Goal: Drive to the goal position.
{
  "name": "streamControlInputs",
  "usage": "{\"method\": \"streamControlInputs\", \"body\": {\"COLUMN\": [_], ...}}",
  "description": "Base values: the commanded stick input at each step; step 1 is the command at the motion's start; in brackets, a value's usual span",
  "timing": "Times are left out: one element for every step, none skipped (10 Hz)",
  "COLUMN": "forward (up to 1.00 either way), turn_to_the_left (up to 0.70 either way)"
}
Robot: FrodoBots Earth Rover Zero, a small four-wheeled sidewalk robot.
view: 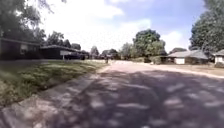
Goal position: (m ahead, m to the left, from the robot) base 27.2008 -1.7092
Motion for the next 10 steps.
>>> {"method": "streamControlInputs", "body": {"forward": [1.00,1.00,1.00,1.00,1.00,1.00,1.00,1.00,1.00,1.00], "turn_to_the_left": [0.00,-0.01,-0.04,-0.14,-0.16,-0.14,0.00,0.00,0.00,0.00]}}
